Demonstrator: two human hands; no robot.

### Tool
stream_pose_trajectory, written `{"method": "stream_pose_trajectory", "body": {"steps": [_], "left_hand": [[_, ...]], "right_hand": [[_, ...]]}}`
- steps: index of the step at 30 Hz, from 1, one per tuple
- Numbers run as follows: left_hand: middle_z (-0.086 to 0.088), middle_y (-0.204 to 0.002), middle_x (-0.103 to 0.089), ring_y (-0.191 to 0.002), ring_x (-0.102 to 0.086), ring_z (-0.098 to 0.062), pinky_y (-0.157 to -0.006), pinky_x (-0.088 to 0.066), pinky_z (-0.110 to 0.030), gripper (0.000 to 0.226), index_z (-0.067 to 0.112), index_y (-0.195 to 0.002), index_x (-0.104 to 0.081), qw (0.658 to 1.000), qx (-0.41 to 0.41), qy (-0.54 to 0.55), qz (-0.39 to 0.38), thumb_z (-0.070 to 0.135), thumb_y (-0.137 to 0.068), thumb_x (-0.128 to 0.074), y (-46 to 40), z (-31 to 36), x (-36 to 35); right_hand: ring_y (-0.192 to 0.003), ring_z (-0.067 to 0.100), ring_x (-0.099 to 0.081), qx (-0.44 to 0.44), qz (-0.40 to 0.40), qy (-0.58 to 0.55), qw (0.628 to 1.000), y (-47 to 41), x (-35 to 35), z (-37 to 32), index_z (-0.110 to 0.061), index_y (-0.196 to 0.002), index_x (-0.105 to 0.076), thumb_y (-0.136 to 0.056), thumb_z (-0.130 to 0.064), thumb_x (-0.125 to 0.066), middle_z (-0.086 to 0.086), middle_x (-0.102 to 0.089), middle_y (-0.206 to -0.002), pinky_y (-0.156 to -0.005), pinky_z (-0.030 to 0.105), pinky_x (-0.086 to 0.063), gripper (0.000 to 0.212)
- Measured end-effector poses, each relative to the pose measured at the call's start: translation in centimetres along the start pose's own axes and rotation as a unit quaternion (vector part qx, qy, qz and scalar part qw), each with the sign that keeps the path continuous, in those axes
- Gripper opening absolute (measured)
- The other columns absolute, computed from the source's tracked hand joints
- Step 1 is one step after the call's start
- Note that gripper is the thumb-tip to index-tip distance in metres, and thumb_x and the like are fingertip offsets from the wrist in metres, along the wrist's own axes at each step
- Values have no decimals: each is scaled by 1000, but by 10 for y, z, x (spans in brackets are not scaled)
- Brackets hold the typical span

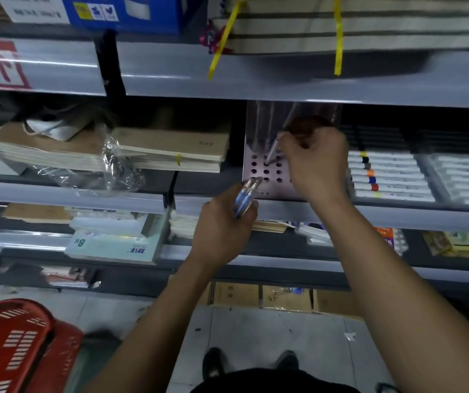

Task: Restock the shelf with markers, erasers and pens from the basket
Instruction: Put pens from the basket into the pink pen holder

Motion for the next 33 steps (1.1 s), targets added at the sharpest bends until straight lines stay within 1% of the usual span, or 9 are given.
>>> {"method": "stream_pose_trajectory", "body": {"steps": [3, 7, 10, 13, 16, 18, 24, 28, 33], "left_hand": [[22, -66, -61, -54, -57, -4, -48, -38, -9, 32, 55, -84, -57, 1000, -3, 8, -5, 28, -99, -64, 0, 0, 0], [22, -65, -60, -53, -55, -4, -48, -38, -9, 39, 61, -84, -56, 1000, -7, 7, -6, 26, -99, -66, 0, -1, 0], [23, -66, -60, -54, -56, -5, -48, -39, -10, 35, 56, -84, -56, 1000, -4, 10, -11, 27, -100, -66, 1, -3, 0], [23, -67, -60, -55, -56, -5, -49, -39, -10, 31, 51, -82, -55, 1000, -2, 4, -11, 28, -99, -67, 1, -3, 0], [24, -65, -59, -55, -55, -5, -49, -38, -10, 35, 55, -81, -55, 1000, -5, 5, -11, 27, -99, -67, 1, -2, 1], [23, -65, -58, -54, -54, -5, -49, -37, -10, 39, 59, -82, -55, 1000, -10, 9, -12, 26, -99, -66, 0, -1, 1], [21, -63, -57, -52, -52, -5, -49, -37, -10, 40, 59, -80, -55, 1000, -9, 21, -7, 26, -99, -67, 0, -3, 0], [21, -62, -57, -51, -51, -4, -48, -36, -10, 39, 57, -78, -55, 1000, -9, 24, -4, 26, -98, -67, -1, -4, 0], [22, -63, -57, -52, -52, -3, -48, -36, -10, 39, 56, -76, -54, 1000, -5, 23, -2, 26, -98, -66, 0, -4, -1]], "right_hand": [[-56, -2, -65, 6, 2, 3, 1000, -2, -5, -2, -25, -70, -73, -88, -23, -74, -16, -70, -61, -53, 15, -46, 17], [-63, 13, -70, 0, 21, 21, 1000, -4, -13, -3, -15, -75, -77, -84, -30, -76, -5, -73, -67, -62, 37, -58, 18], [-63, 20, -70, 6, 19, 24, 1000, -4, -16, -4, -10, -74, -77, -85, -29, -75, 1, -73, -67, -64, 44, -58, 22], [-58, 21, -69, 14, 11, 38, 999, -5, -17, -6, -8, -75, -77, -87, -26, -74, 4, -72, -63, -58, 41, -57, 21], [-47, 9, -62, 34, 17, 58, 998, -6, -18, -11, -19, -66, -76, -86, -22, -73, -2, -65, -52, -48, 25, -50, 21], [-45, 8, -58, 57, 15, 75, 995, -6, -21, -16, -22, -69, -78, -86, -21, -73, -4, -65, -51, -50, 18, -46, 17], [-56, 24, -68, 92, 16, 89, 992, -7, -24, -20, -18, -84, -82, -86, -19, -72, 2, -73, -65, -60, 41, -59, 11], [-51, 20, -64, 111, 29, 93, 989, -8, -26, -17, -20, -80, -81, -84, -23, -70, -6, -68, -56, -57, 37, -57, 12], [-64, 9, -70, 76, -15, 96, 992, -7, -32, -7, -22, -86, -83, -88, -32, -76, -7, -75, -69, -69, 34, -60, 13]]}}
Point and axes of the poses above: each hand's wrist, its own y-axis away from the middle knuckle, its own x-axis out of the back of the hand, z = x × y, the point moved 1 cm from there along -y, towards the middle knuckle
